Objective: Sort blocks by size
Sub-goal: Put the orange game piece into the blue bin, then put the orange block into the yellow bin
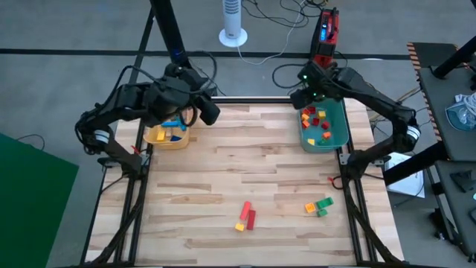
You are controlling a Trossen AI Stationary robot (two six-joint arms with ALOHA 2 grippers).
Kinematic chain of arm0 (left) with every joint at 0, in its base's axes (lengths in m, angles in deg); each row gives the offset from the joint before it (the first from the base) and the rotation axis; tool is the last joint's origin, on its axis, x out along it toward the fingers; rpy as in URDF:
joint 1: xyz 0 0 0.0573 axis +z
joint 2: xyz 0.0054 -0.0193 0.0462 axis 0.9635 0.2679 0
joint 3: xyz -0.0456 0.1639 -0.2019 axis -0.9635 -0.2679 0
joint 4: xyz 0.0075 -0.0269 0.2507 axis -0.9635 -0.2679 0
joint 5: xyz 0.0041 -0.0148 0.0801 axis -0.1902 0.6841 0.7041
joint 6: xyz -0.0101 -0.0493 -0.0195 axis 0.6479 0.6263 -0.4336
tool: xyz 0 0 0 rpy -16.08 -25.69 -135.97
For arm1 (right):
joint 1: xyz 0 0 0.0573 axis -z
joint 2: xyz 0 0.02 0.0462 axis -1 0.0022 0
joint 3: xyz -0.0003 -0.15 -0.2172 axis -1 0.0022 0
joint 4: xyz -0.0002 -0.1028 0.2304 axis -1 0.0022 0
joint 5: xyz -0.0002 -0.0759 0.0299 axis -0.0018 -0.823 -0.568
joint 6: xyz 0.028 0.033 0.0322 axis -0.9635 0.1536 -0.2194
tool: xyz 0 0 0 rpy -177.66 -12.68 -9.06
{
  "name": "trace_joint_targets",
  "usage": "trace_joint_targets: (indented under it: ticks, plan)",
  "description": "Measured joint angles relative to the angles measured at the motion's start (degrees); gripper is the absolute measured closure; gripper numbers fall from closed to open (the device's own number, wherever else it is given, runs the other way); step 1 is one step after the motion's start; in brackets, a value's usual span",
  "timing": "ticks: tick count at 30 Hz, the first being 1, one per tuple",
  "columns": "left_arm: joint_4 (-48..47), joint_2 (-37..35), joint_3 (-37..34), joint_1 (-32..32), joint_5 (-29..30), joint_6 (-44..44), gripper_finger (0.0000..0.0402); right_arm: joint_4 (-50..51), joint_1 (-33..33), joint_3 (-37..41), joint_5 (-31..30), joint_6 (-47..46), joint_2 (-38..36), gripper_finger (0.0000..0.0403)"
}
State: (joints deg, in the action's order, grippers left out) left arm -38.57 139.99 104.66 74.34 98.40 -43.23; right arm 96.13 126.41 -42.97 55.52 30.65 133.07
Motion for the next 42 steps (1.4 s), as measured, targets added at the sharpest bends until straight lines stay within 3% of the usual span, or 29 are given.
trace_joint_targets:
  ticks: [10, 18, 23, 26, 33, 35, 38, 42]
  plan:
    - [-16.3, 3.7, 2.3, 0.0, -0.2, 10.7, 0.0253, 2.9, 6.3, 0.3, -1.2, 3.4, 2.8, 0.0277]
    - [-14.1, 2.9, 3.8, 0.0, -1.6, 14.4, 0.0253, 4.6, 14.2, 0.5, -4.5, 10.7, 6.5, 0.0277]
    - [-12.9, 2.9, 6.5, 0.0, -1.5, 14.2, 0.0253, 7.3, 17.2, 1.2, 1.4, 11.1, 7.6, 0.0275]
    - [-12.4, 2.9, 7.0, 0.0, -1.5, 14.2, 0.0253, 6.8, 17.1, 3.3, 5.8, 11.3, 7.5, 0.0239]
    - [-11.6, 3.4, 6.8, 0.0, -1.5, 12.6, 0.0253, 5.7, 17.1, 6.9, 5.5, 11.0, 7.5, 0.0129]
    - [-11.5, 3.6, 6.8, 0.0, -1.5, 12.2, 0.0253, 5.5, 16.3, 6.9, 6.5, 9.9, 6.0, 0.0113]
    - [-11.3, 3.7, 6.4, 0.0, -1.9, 12.2, 0.0253, 2.9, 13.9, 7.1, 12.9, 8.2, 2.6, 0.01]
    - [-11.5, 3.9, 4.3, 0.2, -12.0, 11.7, 0.0253, -1.6, 8.0, 9.1, 16.0, 3.6, -2.9, 0.0101]
